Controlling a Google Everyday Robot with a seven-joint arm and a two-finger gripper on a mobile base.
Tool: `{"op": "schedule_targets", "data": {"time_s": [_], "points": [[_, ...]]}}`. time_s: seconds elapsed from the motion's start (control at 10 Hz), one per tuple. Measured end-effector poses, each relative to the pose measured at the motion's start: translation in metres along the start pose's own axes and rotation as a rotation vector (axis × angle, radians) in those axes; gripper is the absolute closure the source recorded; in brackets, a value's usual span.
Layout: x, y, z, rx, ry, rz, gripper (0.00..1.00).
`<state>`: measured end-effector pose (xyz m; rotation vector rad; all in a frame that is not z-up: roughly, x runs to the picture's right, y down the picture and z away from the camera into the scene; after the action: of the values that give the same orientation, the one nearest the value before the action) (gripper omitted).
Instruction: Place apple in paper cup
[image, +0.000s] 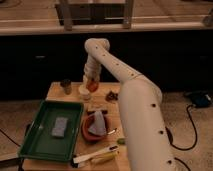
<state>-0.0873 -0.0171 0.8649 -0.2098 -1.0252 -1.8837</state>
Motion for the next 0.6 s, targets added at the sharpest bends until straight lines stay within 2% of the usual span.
{"op": "schedule_targets", "data": {"time_s": [0.2,0.3,0.6], "points": [[0.0003,0.0015,-0.0008,-0.005,0.006,0.002,1.00],[0.0039,-0.0013,-0.0018,-0.022,0.022,0.011,1.00],[0.0085,-0.0039,-0.0030,-0.040,0.061,0.038,1.00]]}}
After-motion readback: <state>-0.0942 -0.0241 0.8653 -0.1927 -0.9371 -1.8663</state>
